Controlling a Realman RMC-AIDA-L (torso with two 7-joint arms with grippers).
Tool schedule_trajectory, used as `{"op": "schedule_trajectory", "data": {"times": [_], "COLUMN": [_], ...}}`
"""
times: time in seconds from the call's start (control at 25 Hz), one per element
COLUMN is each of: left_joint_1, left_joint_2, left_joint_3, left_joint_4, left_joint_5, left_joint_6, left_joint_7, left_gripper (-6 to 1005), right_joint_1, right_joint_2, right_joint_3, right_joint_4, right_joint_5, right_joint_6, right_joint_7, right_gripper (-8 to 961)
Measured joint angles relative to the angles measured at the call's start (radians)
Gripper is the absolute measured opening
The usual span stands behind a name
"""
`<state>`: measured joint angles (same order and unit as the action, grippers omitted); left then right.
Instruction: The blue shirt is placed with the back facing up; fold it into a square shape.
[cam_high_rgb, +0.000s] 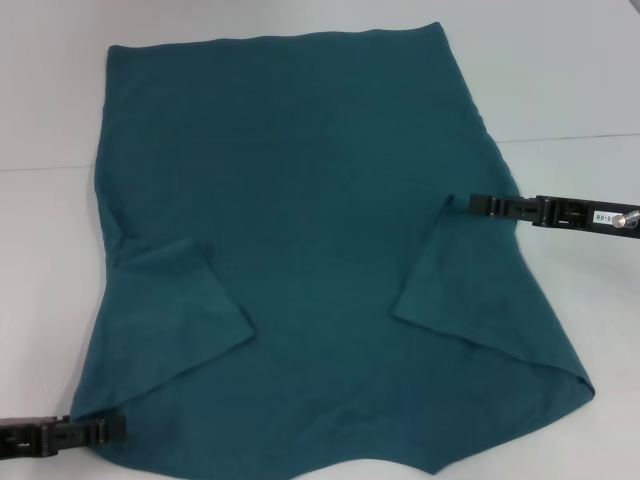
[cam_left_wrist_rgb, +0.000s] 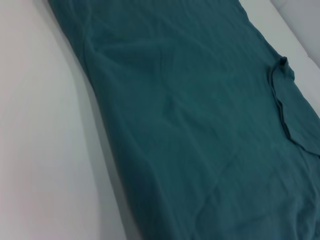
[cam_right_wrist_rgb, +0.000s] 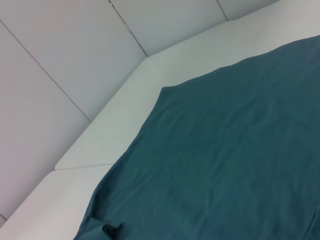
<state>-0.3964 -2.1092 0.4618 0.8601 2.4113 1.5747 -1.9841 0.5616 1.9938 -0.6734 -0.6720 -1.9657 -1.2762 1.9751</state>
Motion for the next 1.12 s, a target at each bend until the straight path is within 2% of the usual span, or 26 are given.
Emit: {"op": "schedule_trajectory", "data": {"times": [0.52,0.92,1.12], "left_joint_1": [-0.010,-0.015,-0.017], "left_joint_2": [0.005,0.005,0.005], "left_joint_3": [0.010,0.011,0.011], "left_joint_4": [0.002,0.002,0.002], "left_joint_5": [0.005,0.015,0.015], "left_joint_6": [-0.018,-0.028,-0.027], "left_joint_7": [-0.010,-0.015,-0.015], "left_gripper": [676,206,51], "right_joint_1": [0.000,-0.002,-0.006], "right_joint_2": [0.000,0.000,0.000], "right_joint_3": [0.000,0.000,0.000], "right_joint_4": [0.000,0.000,0.000], "right_joint_5": [0.001,-0.002,-0.003], "right_joint_6": [0.000,0.000,0.001], "right_joint_7": [0.002,0.002,0.001], "right_gripper": [840,840,841]}}
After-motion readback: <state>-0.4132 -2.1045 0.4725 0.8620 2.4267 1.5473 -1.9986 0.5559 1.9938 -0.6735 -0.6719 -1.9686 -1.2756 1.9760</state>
